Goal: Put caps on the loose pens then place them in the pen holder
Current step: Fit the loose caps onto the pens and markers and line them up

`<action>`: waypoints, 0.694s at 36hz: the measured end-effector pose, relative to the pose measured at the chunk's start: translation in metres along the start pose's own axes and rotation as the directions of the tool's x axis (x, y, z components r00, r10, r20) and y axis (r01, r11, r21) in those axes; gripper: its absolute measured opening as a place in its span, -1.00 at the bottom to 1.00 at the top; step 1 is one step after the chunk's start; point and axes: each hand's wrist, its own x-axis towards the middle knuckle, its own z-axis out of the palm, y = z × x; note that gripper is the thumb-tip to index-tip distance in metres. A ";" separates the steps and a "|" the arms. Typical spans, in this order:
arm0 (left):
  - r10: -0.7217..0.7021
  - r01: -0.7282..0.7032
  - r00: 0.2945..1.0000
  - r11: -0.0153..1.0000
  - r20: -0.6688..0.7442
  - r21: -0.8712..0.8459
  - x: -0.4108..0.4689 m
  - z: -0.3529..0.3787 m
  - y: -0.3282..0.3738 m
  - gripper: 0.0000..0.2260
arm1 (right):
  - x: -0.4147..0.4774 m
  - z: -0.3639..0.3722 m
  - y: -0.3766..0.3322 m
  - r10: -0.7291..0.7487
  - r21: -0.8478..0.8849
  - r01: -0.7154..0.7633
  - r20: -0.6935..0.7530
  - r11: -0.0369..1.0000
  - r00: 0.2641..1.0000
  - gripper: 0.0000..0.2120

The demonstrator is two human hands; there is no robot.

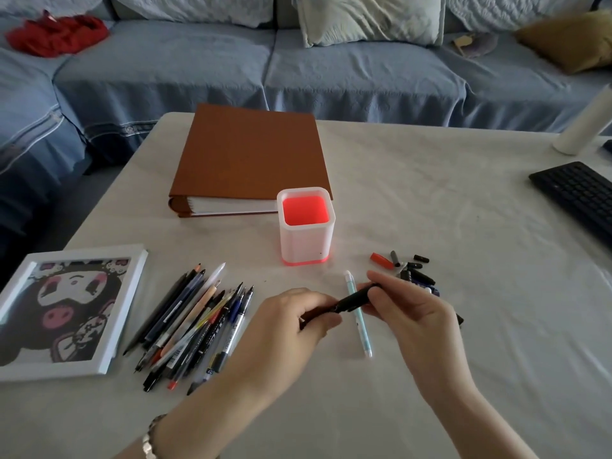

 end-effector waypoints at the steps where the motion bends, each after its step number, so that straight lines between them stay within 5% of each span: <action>1: 0.017 -0.017 1.000 0.999 0.011 0.027 0.000 -0.001 0.001 -0.91 | 0.000 -0.001 0.000 -0.009 -0.004 0.009 0.004 1.000 1.000 -0.73; 11: -0.073 0.068 0.991 0.997 0.116 0.042 -0.007 -0.004 -0.003 -0.86 | -0.009 -0.001 0.016 0.003 0.080 -0.002 -0.003 0.997 1.000 -0.75; 16: -0.015 -0.006 0.997 0.954 0.071 0.300 -0.004 -0.003 -0.016 -0.93 | -0.003 -0.007 0.033 0.099 0.120 -0.079 -0.169 0.990 0.981 -0.77; 19: -0.075 0.078 0.997 0.952 -0.020 0.296 -0.003 -0.008 -0.026 -0.95 | 0.013 -0.028 0.044 0.067 -0.114 -0.103 -0.283 0.988 0.957 -0.71; 22: -0.164 0.177 0.983 0.968 -0.084 0.181 -0.001 -0.010 -0.033 -0.87 | 0.029 -0.048 0.054 -0.005 -0.477 -0.124 -0.260 0.870 0.965 -0.83; 25: -0.213 0.222 0.973 0.970 -0.093 0.098 -0.002 -0.010 -0.037 -0.85 | 0.042 -0.059 0.060 -0.021 -0.638 -0.126 -0.218 0.759 0.976 -0.87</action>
